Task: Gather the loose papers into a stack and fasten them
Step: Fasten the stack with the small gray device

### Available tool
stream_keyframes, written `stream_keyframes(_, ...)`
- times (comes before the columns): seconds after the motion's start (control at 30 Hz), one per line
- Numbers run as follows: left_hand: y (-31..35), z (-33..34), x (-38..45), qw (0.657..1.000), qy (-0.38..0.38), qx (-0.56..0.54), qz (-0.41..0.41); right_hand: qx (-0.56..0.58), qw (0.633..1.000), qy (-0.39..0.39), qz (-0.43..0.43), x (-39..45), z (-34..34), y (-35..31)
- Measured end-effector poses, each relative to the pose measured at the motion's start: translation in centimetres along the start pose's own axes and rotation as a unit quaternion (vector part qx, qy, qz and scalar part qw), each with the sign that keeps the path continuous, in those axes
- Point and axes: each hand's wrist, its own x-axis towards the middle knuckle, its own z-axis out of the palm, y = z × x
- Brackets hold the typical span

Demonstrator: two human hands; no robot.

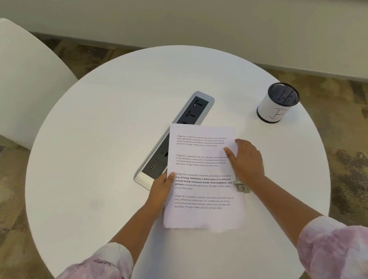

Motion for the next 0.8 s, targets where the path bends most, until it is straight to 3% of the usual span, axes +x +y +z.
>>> stream_keyframes(0.37, -0.05, -0.16, 0.39, 1.000, -0.016, -0.011, -0.005, -0.073, 0.997, -0.018, 0.012, 0.02, 0.46, 0.03)
stream_keyframes(0.8, 0.20, 0.19, 0.20, 1.000, -0.014, -0.013, -0.002, 0.003, 1.000, 0.002, 0.002, -0.01, 0.60, 0.50)
